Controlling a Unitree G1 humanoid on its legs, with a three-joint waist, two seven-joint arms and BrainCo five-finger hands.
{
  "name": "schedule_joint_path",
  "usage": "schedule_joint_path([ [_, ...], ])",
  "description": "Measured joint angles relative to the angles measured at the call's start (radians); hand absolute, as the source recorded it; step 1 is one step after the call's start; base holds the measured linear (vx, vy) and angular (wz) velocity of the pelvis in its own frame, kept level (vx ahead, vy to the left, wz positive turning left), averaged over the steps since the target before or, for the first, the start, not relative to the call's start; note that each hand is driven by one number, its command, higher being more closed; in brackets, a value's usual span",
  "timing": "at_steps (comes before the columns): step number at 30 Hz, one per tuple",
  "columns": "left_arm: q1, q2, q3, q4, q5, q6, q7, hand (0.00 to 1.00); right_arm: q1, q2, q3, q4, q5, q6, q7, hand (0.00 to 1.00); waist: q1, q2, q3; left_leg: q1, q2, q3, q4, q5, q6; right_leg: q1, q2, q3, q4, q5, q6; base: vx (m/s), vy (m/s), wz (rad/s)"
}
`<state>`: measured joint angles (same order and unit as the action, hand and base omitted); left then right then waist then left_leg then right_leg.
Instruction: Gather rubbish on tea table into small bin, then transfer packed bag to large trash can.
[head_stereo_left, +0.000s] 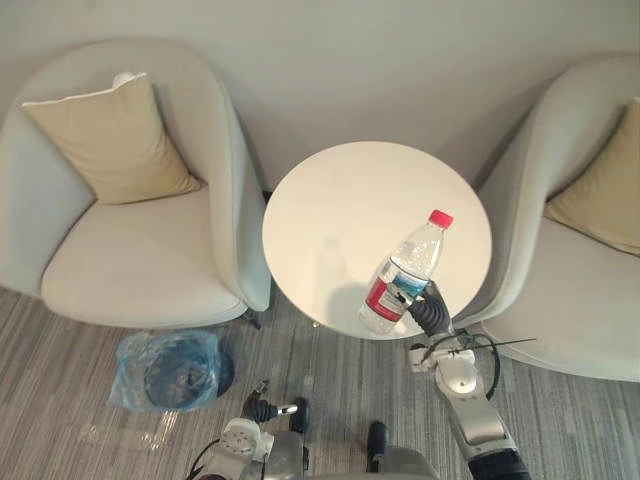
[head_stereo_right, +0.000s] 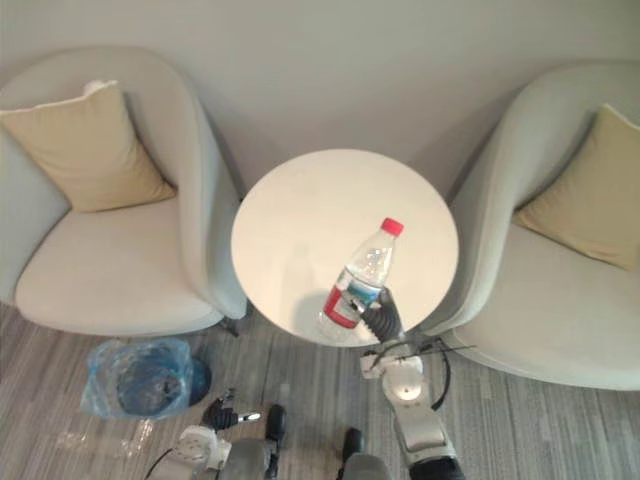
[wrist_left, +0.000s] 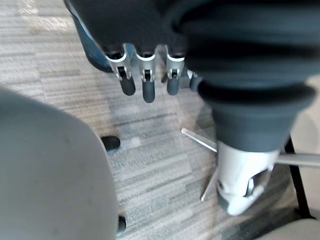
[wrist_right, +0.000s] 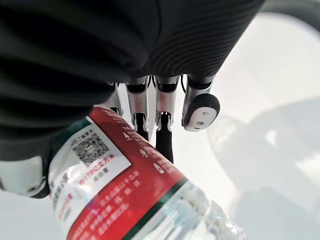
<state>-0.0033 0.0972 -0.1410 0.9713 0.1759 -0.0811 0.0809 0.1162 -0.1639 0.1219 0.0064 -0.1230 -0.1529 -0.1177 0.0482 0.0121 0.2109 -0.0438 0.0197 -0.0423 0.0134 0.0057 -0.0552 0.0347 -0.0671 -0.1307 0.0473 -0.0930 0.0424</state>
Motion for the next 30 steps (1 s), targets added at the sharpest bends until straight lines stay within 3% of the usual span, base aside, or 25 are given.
schedule_joint_path([
  [11, 0.015, 0.002, -0.038, 0.027, 0.029, 0.0, -0.005, 0.0, 0.143, 0.004, 0.0, -0.081, -0.189, -0.035, 0.014, 1.0, -0.021, 0.003, -0.062, 0.053, 0.008, 0.034, -0.01, -0.003, 0.001, 0.037, 0.006, 0.04, -0.019, 0.013, 0.0, 0.0, -0.004, -0.11],
  [18, 0.017, 0.003, -0.045, 0.045, 0.037, -0.001, -0.005, 0.0, 0.168, -0.011, 0.002, -0.127, -0.195, -0.039, 0.014, 1.0, -0.036, 0.007, -0.064, 0.093, 0.022, 0.064, -0.008, -0.004, -0.001, 0.062, 0.014, 0.073, -0.026, 0.029, -0.001, -0.06, -0.003, -0.15],
  [22, 0.02, 0.0, -0.051, 0.05, 0.037, -0.001, -0.005, 0.0, 0.169, -0.045, 0.003, -0.127, -0.213, -0.039, 0.01, 1.0, -0.041, 0.026, -0.069, 0.082, 0.023, 0.053, 0.003, -0.006, -0.005, 0.066, 0.015, 0.059, -0.039, 0.032, 0.003, -0.07, -0.013, 0.07],
  [25, 0.014, -0.007, -0.055, 0.048, 0.035, -0.002, -0.005, 0.0, 0.161, -0.065, 0.0, -0.122, -0.231, -0.039, -0.014, 1.0, -0.042, 0.058, -0.054, 0.032, 0.019, 0.001, 0.043, -0.003, -0.007, 0.062, 0.015, 0.01, -0.032, 0.034, 0.004, -0.06, -0.03, 0.53],
  [28, 0.016, -0.015, -0.059, 0.019, 0.017, -0.002, -0.004, 0.0, 0.071, -0.077, 0.0, -0.045, -0.24, -0.03, -0.042, 1.0, -0.036, 0.094, -0.036, -0.082, 0.024, -0.005, 0.141, 0.032, -0.043, 0.002, 0.02, -0.044, 0.036, 0.032, -0.018, -0.12, -0.043, 0.54],
  [29, 0.014, -0.011, -0.074, 0.009, 0.017, -0.003, -0.003, 0.0, 0.036, -0.077, -0.001, -0.02, -0.254, -0.018, -0.056, 1.0, -0.039, 0.094, -0.032, -0.104, 0.015, -0.005, 0.107, 0.09, -0.069, -0.015, 0.004, -0.077, 0.031, 0.039, -0.034, -0.18, -0.019, 0.7],
  [30, 0.005, -0.014, -0.075, 0.011, 0.017, -0.002, -0.004, 0.0, 0.004, -0.075, -0.005, 0.006, -0.261, -0.013, -0.064, 1.0, -0.041, 0.083, -0.018, -0.111, 0.025, 0.052, 0.165, 0.046, -0.023, -0.027, -0.018, -0.123, 0.031, 0.048, -0.047, -0.18, -0.018, 0.72],
])
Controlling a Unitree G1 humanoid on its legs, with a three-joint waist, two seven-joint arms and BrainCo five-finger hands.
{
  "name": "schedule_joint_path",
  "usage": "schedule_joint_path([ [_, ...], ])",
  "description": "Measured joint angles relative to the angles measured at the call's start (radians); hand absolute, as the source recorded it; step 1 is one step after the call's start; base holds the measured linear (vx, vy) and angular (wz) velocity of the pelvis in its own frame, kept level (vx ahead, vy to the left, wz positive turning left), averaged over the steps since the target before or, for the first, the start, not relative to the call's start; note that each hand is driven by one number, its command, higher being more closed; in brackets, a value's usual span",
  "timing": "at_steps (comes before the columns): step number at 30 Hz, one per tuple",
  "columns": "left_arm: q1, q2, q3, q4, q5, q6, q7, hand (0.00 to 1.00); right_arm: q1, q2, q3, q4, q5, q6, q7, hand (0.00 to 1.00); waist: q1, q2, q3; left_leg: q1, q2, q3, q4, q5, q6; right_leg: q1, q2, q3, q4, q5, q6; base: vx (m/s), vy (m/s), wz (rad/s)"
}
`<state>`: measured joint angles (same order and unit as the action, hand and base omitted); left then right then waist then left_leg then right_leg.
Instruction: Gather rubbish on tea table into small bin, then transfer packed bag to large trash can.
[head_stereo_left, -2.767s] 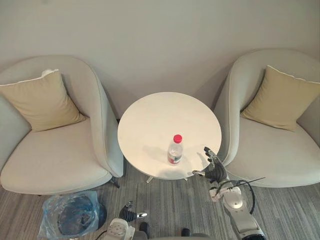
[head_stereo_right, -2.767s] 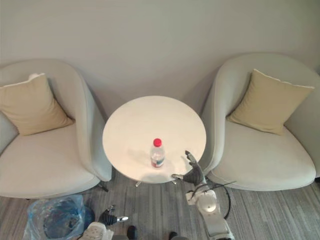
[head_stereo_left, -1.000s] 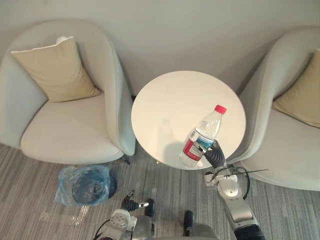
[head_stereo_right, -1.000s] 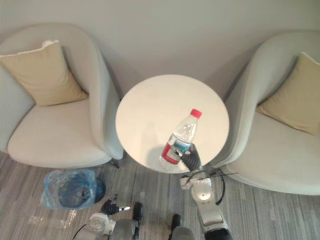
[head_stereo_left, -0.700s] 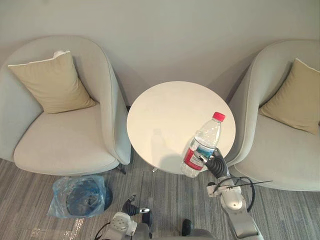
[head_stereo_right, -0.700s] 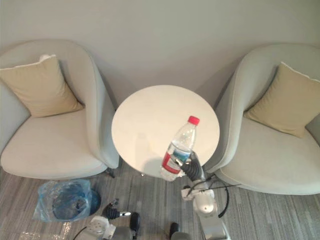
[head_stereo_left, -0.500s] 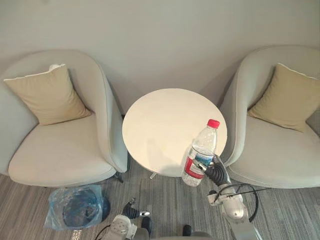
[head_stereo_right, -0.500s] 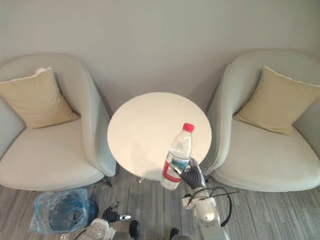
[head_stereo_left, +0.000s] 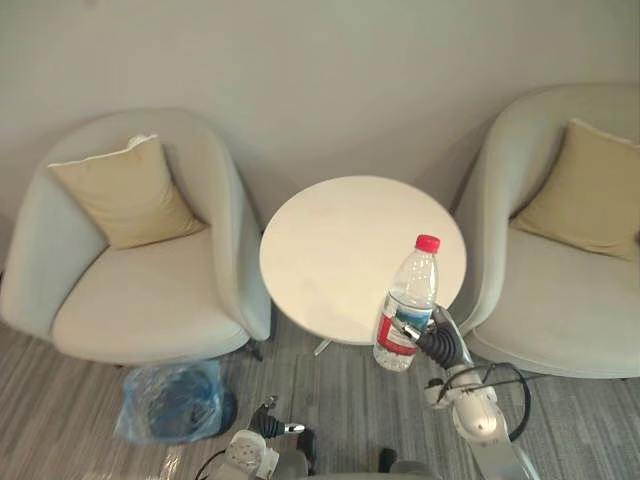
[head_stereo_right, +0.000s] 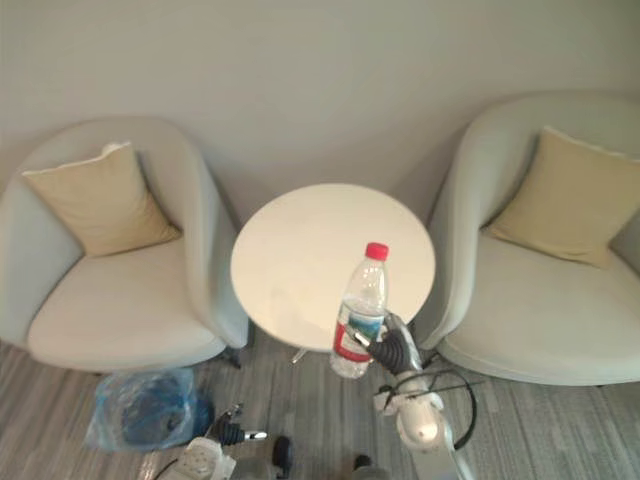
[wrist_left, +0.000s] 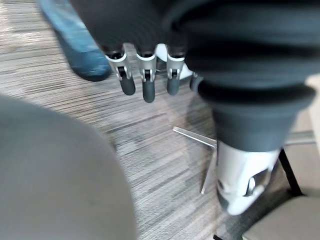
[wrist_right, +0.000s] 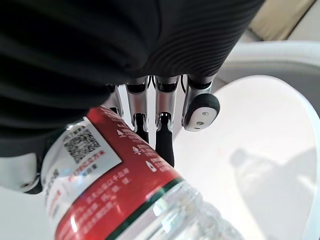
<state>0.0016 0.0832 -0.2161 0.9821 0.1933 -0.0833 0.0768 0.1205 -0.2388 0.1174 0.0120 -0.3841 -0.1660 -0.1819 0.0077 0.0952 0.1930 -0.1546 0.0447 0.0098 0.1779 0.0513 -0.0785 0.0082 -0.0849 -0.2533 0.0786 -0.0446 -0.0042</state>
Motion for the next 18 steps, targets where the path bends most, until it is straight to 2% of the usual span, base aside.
schedule_joint_path([
  [1, -0.002, -0.002, 0.0, 0.0, 0.001, 0.001, 0.0, 0.0, -0.014, -0.002, 0.0, 0.014, -0.008, 0.01, -0.002, 1.0, 0.001, 0.003, -0.002, -0.017, 0.015, 0.052, 0.1, -0.059, 0.047, -0.016, -0.007, -0.019, 0.013, 0.0, -0.002, -0.19, -0.017, 0.71],
  [2, 0.003, -0.006, -0.003, 0.002, 0.003, 0.001, 0.0, 0.0, -0.024, -0.006, -0.003, 0.015, -0.009, 0.02, -0.009, 1.0, -0.002, 0.008, -0.005, -0.01, 0.056, 0.143, 0.229, -0.146, 0.065, -0.018, -0.015, -0.05, 0.021, 0.002, -0.006, -0.15, -0.038, 0.55],
  [4, 0.005, -0.019, -0.001, 0.011, 0.011, 0.003, 0.0, 0.0, -0.026, -0.006, -0.021, 0.015, -0.009, 0.022, -0.023, 1.0, -0.019, 0.01, -0.006, 0.058, 0.108, 0.238, 0.253, -0.197, 0.048, -0.018, -0.032, -0.103, 0.027, 0.007, -0.007, -0.15, 0.053, 0.94],
  [7, 0.012, -0.036, -0.024, 0.014, 0.044, 0.004, 0.0, 0.0, -0.026, -0.006, -0.068, 0.017, -0.01, 0.03, -0.037, 1.0, -0.039, 0.025, -0.014, 0.175, 0.122, 0.256, 0.057, -0.227, -0.021, -0.029, -0.036, -0.185, 0.031, 0.023, 0.017, -0.15, 0.159, 0.98],
  [8, 0.006, -0.031, -0.031, 0.011, 0.048, 0.004, 0.0, 0.0, -0.044, 0.008, -0.075, 0.057, -0.011, 0.033, -0.048, 1.0, -0.04, 0.009, -0.006, 0.195, 0.102, 0.254, -0.024, -0.209, -0.035, -0.034, -0.05, -0.196, 0.031, 0.038, 0.033, -0.21, 0.242, 0.74],
  [9, 0.005, -0.017, -0.036, 0.003, 0.05, 0.002, 0.0, 0.0, -0.055, 0.028, -0.069, 0.098, -0.015, 0.041, -0.049, 1.0, -0.029, -0.016, 0.0, 0.193, 0.077, 0.246, -0.036, -0.194, -0.019, -0.032, -0.074, -0.201, 0.026, 0.052, 0.046, -0.22, 0.224, 0.46],
  [10, 0.005, -0.016, -0.036, 0.001, 0.052, 0.002, -0.001, 0.0, -0.055, 0.038, -0.065, 0.111, -0.02, 0.044, -0.049, 1.0, -0.023, -0.02, -0.001, 0.191, 0.069, 0.241, -0.035, -0.193, -0.016, -0.032, -0.079, -0.201, 0.025, 0.058, 0.05, -0.15, 0.172, 0.24],
  [13, 0.01, -0.016, -0.035, 0.0, 0.062, 0.002, 0.006, 0.0, -0.054, 0.076, -0.031, 0.174, -0.05, 0.052, -0.046, 1.0, -0.022, -0.022, -0.005, 0.189, 0.012, 0.215, -0.035, -0.2, 0.019, -0.034, -0.144, -0.199, 0.074, 0.052, 0.08, -0.14, 0.178, 0.23],
  [14, 0.012, -0.017, -0.03, 0.001, 0.062, 0.003, 0.007, 0.0, -0.041, 0.086, -0.031, 0.185, -0.05, 0.055, -0.042, 1.0, -0.025, -0.02, -0.006, 0.185, -0.007, 0.192, -0.033, -0.205, 0.025, -0.045, -0.156, -0.158, 0.112, 0.011, 0.088, -0.06, 0.094, 0.34],
  [15, 0.012, -0.017, -0.026, 0.002, 0.061, 0.003, 0.007, 0.0, -0.035, 0.088, -0.032, 0.186, -0.049, 0.056, -0.041, 1.0, -0.026, -0.02, -0.005, 0.185, -0.013, 0.182, -0.032, -0.206, 0.03, -0.049, -0.153, -0.132, 0.122, -0.007, 0.091, -0.05, 0.054, 0.79],
  [16, 0.015, -0.017, -0.006, 0.009, 0.06, 0.004, 0.007, 0.0, -0.019, 0.091, -0.035, 0.204, -0.049, 0.058, -0.035, 1.0, -0.043, -0.027, -0.001, 0.18, -0.03, 0.134, -0.031, -0.204, 0.04, -0.053, -0.127, -0.034, 0.142, -0.059, 0.094, -0.03, -0.011, 1.13],
  [17, 0.018, -0.016, 0.007, 0.011, 0.058, 0.005, 0.008, 0.0, 0.002, 0.089, -0.04, 0.207, -0.05, 0.063, -0.032, 1.0, -0.055, -0.041, 0.002, 0.173, -0.047, 0.096, -0.031, -0.199, 0.047, -0.055, -0.097, 0.054, 0.158, -0.084, 0.097, -0.01, -0.033, 1.2],
  [18, 0.02, -0.016, 0.012, 0.011, 0.058, 0.005, 0.008, 0.0, 0.009, 0.09, -0.04, 0.207, -0.05, 0.064, -0.032, 1.0, -0.057, -0.045, 0.001, 0.169, -0.054, 0.086, -0.032, -0.196, 0.051, -0.06, -0.09, 0.081, 0.166, -0.093, 0.098, 0.03, -0.028, 0.87],
])
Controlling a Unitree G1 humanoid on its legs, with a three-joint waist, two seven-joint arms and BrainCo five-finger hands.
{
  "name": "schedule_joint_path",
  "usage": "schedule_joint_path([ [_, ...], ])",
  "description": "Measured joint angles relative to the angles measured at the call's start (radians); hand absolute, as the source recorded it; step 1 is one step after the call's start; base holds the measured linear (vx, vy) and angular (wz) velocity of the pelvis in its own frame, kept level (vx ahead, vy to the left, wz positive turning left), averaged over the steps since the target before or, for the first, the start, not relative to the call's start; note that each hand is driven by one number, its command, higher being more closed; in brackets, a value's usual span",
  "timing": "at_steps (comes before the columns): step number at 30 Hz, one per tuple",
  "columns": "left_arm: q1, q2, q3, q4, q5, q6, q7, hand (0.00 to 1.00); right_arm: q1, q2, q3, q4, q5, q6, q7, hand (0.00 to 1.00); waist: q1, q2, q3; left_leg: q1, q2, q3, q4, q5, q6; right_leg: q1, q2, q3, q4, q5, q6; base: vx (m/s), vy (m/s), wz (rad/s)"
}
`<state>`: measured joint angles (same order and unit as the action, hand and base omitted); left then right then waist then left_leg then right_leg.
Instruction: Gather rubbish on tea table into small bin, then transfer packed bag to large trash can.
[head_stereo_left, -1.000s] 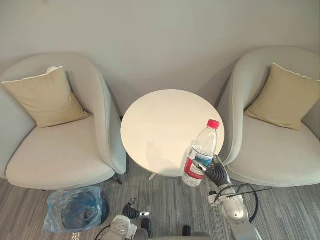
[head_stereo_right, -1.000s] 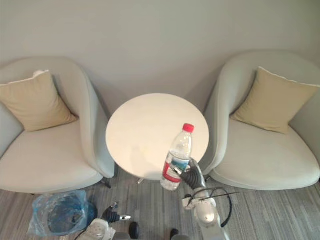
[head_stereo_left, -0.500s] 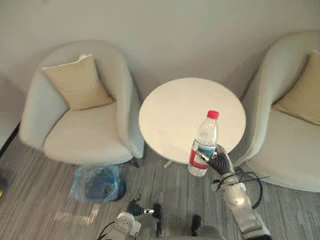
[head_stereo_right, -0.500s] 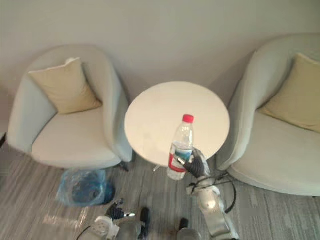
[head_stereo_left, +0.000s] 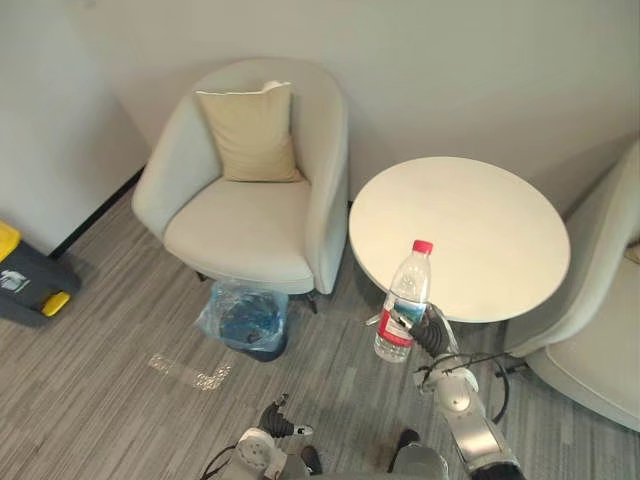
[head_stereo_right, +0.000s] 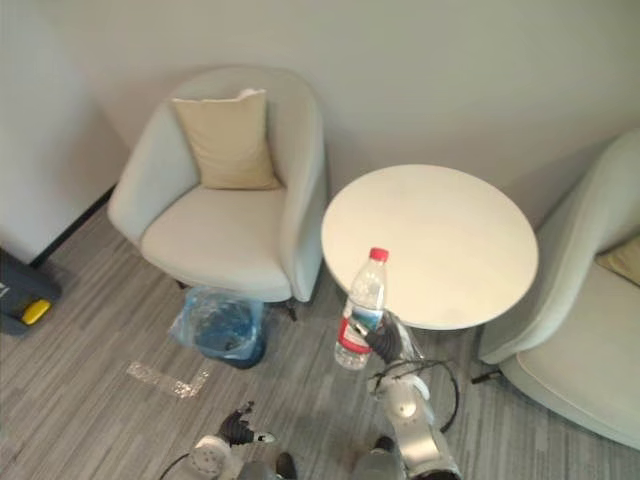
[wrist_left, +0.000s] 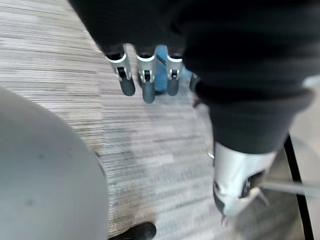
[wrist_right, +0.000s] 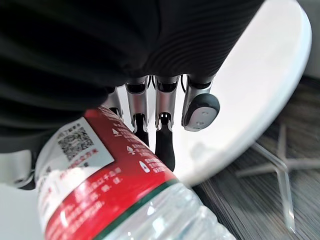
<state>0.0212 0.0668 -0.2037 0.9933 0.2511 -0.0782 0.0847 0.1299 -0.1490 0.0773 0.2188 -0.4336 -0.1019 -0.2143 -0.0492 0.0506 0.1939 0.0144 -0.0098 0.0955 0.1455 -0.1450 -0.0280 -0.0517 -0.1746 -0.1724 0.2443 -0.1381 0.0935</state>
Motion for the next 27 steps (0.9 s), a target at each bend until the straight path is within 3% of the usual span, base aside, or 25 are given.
schedule_joint_path([
  [4, 0.003, 0.001, 0.029, -0.002, -0.018, 0.001, 0.001, 0.0, 0.022, 0.013, -0.036, 0.004, -0.001, 0.005, 0.001, 1.0, -0.003, -0.021, -0.001, -0.05, -0.057, -0.118, 0.042, 0.01, 0.016, -0.001, 0.0, 0.053, 0.08, -0.083, 0.041, 0.1, -0.015, 0.82],
  [6, 0.001, 0.003, 0.028, -0.004, -0.019, 0.0, 0.002, 0.0, 0.046, 0.011, -0.059, 0.004, -0.001, 0.022, 0.001, 1.0, -0.003, -0.024, -0.005, -0.047, -0.068, -0.208, 0.052, 0.002, 0.022, -0.002, -0.002, 0.084, 0.179, -0.073, 0.026, 0.21, -0.028, 1.44],
  [8, -0.002, -0.001, 0.03, -0.005, -0.019, 0.002, 0.006, 0.0, 0.056, 0.011, -0.068, 0.004, -0.001, 0.024, 0.002, 1.0, -0.004, -0.015, -0.012, -0.052, -0.05, -0.284, 0.09, 0.001, 0.023, -0.032, 0.034, 0.094, 0.259, -0.078, -0.012, 0.25, -0.049, 1.22],
  [10, -0.004, 0.001, 0.031, -0.004, -0.018, 0.003, 0.01, 0.0, 0.057, 0.02, -0.059, 0.003, 0.0, 0.019, 0.003, 1.0, 0.001, -0.014, -0.018, -0.07, -0.037, -0.291, 0.121, -0.001, 0.021, -0.011, 0.083, 0.116, 0.144, -0.09, -0.023, 0.12, -0.048, 0.7],
  [11, -0.005, 0.017, 0.032, -0.008, -0.017, 0.003, 0.011, 0.0, 0.053, 0.033, -0.05, 0.001, 0.0, 0.013, 0.002, 1.0, 0.01, -0.041, -0.026, -0.109, -0.048, -0.224, 0.194, -0.019, -0.005, 0.004, 0.092, 0.126, 0.036, -0.029, -0.058, 0.07, -0.022, 0.62],
  [13, -0.008, 0.001, 0.043, -0.023, -0.017, 0.003, 0.014, 0.0, 0.043, 0.021, -0.043, 0.001, 0.001, 0.013, 0.002, 1.0, 0.022, -0.013, -0.021, -0.173, 0.004, -0.089, 0.334, -0.062, -0.027, 0.049, 0.102, 0.094, -0.005, -0.037, -0.068, 0.07, -0.013, 0.3],
  [16, 0.004, -0.005, 0.053, -0.022, -0.017, 0.004, 0.021, 0.0, 0.062, 0.029, -0.039, 0.001, 0.004, 0.014, 0.0, 1.0, 0.036, 0.006, -0.022, -0.185, 0.132, 0.15, 0.428, -0.124, -0.015, 0.155, 0.11, 0.04, -0.063, -0.04, -0.075, 0.11, -0.003, 0.33],
  [18, 0.003, -0.005, 0.053, -0.025, -0.017, 0.004, 0.021, 0.0, 0.063, 0.02, -0.058, 0.001, 0.004, 0.015, -0.002, 1.0, 0.037, 0.004, -0.019, -0.202, 0.165, 0.155, 0.371, -0.115, -0.014, 0.173, 0.093, 0.024, -0.072, -0.05, -0.063, 0.09, 0.078, 0.37],
  [19, 0.003, -0.005, 0.053, -0.025, -0.016, 0.004, 0.023, 0.0, 0.063, 0.017, -0.065, 0.0, 0.005, 0.015, -0.006, 1.0, 0.038, 0.012, -0.018, -0.205, 0.178, 0.147, 0.289, -0.056, -0.021, 0.18, 0.087, 0.01, -0.066, -0.064, -0.04, 0.12, 0.142, 0.54],
  [21, -0.003, -0.003, 0.056, -0.029, -0.018, 0.004, 0.025, 0.0, 0.064, 0.015, -0.067, 0.013, 0.007, 0.023, -0.012, 1.0, 0.041, -0.005, -0.006, -0.177, 0.128, 0.148, 0.241, -0.01, -0.019, 0.191, 0.052, 0.008, -0.059, -0.079, -0.015, 0.11, 0.147, 0.45],
  [22, -0.01, 0.002, 0.06, -0.037, -0.018, 0.004, 0.028, 0.0, 0.062, 0.021, -0.051, 0.014, 0.012, 0.023, -0.012, 1.0, 0.051, -0.026, 0.0, -0.17, 0.092, 0.149, 0.204, 0.004, -0.006, 0.192, 0.026, 0.009, -0.078, -0.08, -0.006, 0.11, 0.173, 0.22],
  [27, -0.012, 0.013, 0.062, -0.041, -0.018, 0.005, 0.036, 0.0, 0.017, 0.044, -0.017, 0.044, 0.009, 0.023, -0.005, 1.0, 0.058, -0.042, 0.003, -0.15, 0.053, 0.148, 0.182, 0.0, 0.008, 0.195, -0.005, 0.018, -0.076, -0.068, 0.01, 0.08, 0.091, 0.07],
])
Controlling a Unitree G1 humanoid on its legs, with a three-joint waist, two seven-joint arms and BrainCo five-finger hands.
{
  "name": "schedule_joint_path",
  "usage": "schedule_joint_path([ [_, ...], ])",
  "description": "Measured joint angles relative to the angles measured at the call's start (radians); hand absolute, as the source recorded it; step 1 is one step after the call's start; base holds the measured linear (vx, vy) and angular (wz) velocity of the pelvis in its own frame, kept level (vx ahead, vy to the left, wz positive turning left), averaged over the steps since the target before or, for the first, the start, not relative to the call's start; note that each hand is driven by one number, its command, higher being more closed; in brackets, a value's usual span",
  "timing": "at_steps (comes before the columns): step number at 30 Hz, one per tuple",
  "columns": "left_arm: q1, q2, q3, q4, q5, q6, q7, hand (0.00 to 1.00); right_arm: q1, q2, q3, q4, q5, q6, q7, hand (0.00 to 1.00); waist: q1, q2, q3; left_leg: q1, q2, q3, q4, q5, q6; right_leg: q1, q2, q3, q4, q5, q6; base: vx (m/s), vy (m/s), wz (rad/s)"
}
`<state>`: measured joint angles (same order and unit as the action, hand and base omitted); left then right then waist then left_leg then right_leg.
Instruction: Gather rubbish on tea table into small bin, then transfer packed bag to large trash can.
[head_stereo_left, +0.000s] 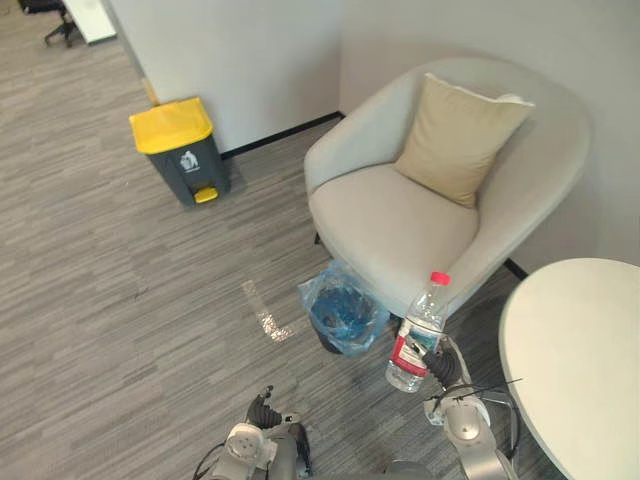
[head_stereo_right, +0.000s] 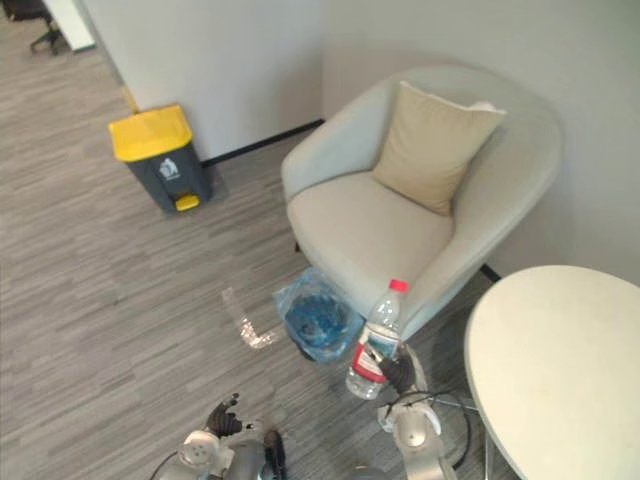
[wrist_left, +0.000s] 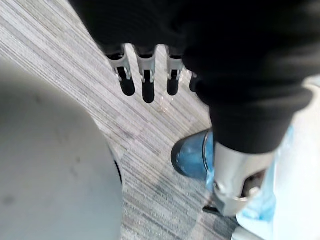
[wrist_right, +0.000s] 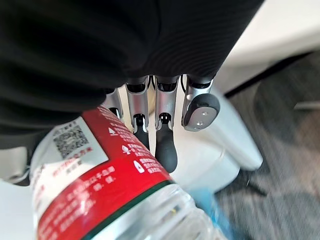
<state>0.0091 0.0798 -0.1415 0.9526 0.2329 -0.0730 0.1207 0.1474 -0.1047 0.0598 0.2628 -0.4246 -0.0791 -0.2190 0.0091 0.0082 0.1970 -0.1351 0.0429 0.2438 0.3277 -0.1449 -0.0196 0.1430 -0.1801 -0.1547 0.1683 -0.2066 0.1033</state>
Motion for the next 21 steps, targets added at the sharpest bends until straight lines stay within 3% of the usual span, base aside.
schedule_joint_path([
  [3, 0.0, 0.006, -0.001, 0.002, 0.001, 0.0, 0.002, 0.0, -0.026, -0.001, 0.014, 0.035, 0.0, -0.001, 0.002, 1.0, 0.001, -0.011, 0.002, 0.019, -0.004, 0.025, -0.013, -0.038, 0.011, -0.029, -0.014, 0.029, 0.071, -0.01, 0.018, 0.04, 0.034, -0.35],
  [4, 0.0, 0.006, -0.006, 0.011, 0.001, 0.0, 0.002, 0.0, -0.041, -0.006, 0.023, 0.067, -0.002, 0.001, 0.004, 1.0, -0.003, -0.012, 0.003, 0.044, -0.002, 0.037, -0.032, -0.043, 0.009, -0.1, -0.017, 0.065, 0.221, -0.012, 0.027, 0.03, 0.072, -0.35],
  [5, 0.002, 0.016, -0.016, 0.014, 0.0, 0.0, 0.002, 0.0, -0.022, -0.004, 0.027, 0.077, -0.009, 0.006, 0.007, 1.0, -0.004, -0.017, 0.006, 0.087, -0.006, 0.043, -0.054, -0.043, 0.01, -0.176, -0.026, 0.096, 0.411, 0.014, 0.061, 0.05, 0.084, -0.26],
  [6, 0.002, 0.021, -0.02, 0.014, -0.001, 0.0, 0.002, 0.0, -0.012, -0.002, 0.03, 0.077, -0.009, 0.008, 0.007, 1.0, -0.006, -0.024, 0.01, 0.104, -0.009, 0.042, -0.061, -0.044, 0.011, -0.201, -0.029, 0.111, 0.475, 0.034, 0.068, 0.1, 0.081, 0.0],
  [7, 0.003, 0.03, -0.033, 0.017, -0.001, 0.001, 0.003, 0.0, 0.01, -0.002, 0.041, 0.077, -0.01, 0.012, 0.009, 1.0, -0.015, -0.031, 0.014, 0.139, -0.009, 0.032, -0.07, -0.05, 0.019, -0.263, -0.025, 0.139, 0.616, 0.055, 0.051, 0.13, 0.03, 0.14],
  [8, 0.003, 0.032, -0.031, 0.022, -0.001, 0.003, 0.003, 0.0, 0.02, -0.003, 0.058, 0.077, -0.01, 0.012, 0.013, 1.0, -0.02, -0.041, 0.011, 0.158, -0.008, 0.021, -0.08, -0.053, 0.021, -0.296, -0.015, 0.144, 0.651, -0.001, 0.029, 0.14, 0.012, 0.17],
  [10, 0.003, 0.033, -0.028, 0.023, -0.001, 0.013, 0.004, 0.0, 0.017, -0.004, 0.07, 0.077, -0.01, 0.011, 0.018, 1.0, -0.023, -0.041, 0.011, 0.175, -0.002, 0.008, -0.099, -0.053, 0.022, -0.342, 0.008, 0.129, 0.597, -0.058, 0.002, 0.13, -0.034, 0.19],
  [12, 0.003, 0.025, -0.014, 0.024, -0.002, 0.014, 0.006, 0.0, 0.016, -0.004, 0.071, 0.078, -0.01, 0.01, 0.022, 1.0, -0.029, -0.032, 0.014, 0.183, 0.011, -0.013, -0.108, -0.042, 0.006, -0.355, 0.042, 0.126, 0.443, -0.058, -0.01, 0.17, -0.093, 0.44],
  [13, 0.004, 0.025, -0.005, 0.032, -0.003, 0.014, 0.006, 0.0, 0.018, -0.005, 0.071, 0.078, -0.01, 0.01, 0.023, 1.0, -0.032, -0.035, 0.011, 0.183, 0.008, -0.031, -0.109, -0.041, -0.004, -0.345, 0.058, 0.133, 0.313, -0.028, -0.02, 0.24, -0.158, 0.79],
  [14, 0.004, 0.038, 0.0, 0.036, -0.002, 0.013, 0.003, 0.0, 0.02, -0.003, 0.07, 0.078, -0.009, 0.01, 0.024, 1.0, -0.032, -0.069, -0.001, 0.176, -0.021, -0.066, -0.098, -0.052, -0.024, -0.328, 0.05, 0.148, 0.153, 0.127, -0.039, 0.26, -0.202, 0.86],
  [15, -0.008, 0.019, 0.007, 0.051, -0.003, 0.015, 0.004, 0.0, 0.008, -0.021, 0.062, 0.101, -0.009, 0.012, 0.025, 1.0, -0.036, -0.037, 0.001, 0.171, 0.002, -0.096, -0.074, -0.063, -0.038, -0.315, 0.061, 0.128, 0.163, 0.126, -0.043, 0.24, -0.168, 0.67],
  [17, -0.004, 0.007, 0.008, 0.052, -0.003, 0.014, 0.005, 0.0, 0.003, -0.037, 0.062, 0.107, -0.009, 0.013, 0.025, 1.0, -0.024, 0.001, -0.013, 0.162, 0.029, -0.105, -0.077, -0.075, -0.056, -0.307, 0.086, 0.114, 0.131, 0.122, -0.048, 0.19, -0.11, 0.19],
  [19, -0.002, 0.003, 0.01, 0.057, -0.003, 0.016, 0.006, 0.0, -0.012, -0.053, 0.061, 0.107, -0.009, 0.013, 0.025, 1.0, -0.026, 0.028, -0.013, 0.156, 0.06, -0.122, -0.082, -0.083, -0.07, -0.28, 0.12, 0.084, 0.084, 0.128, -0.057, 0.22, -0.148, 0.17],
  [21, -0.001, 0.003, 0.02, 0.057, -0.003, 0.016, 0.007, 0.0, -0.013, -0.054, 0.061, 0.106, -0.009, 0.013, 0.025, 1.0, -0.026, 0.032, -0.015, 0.172, 0.082, -0.128, -0.092, -0.088, -0.078, -0.253, 0.143, 0.072, 0.063, 0.126, -0.061, 0.15, -0.111, 0.1],
])
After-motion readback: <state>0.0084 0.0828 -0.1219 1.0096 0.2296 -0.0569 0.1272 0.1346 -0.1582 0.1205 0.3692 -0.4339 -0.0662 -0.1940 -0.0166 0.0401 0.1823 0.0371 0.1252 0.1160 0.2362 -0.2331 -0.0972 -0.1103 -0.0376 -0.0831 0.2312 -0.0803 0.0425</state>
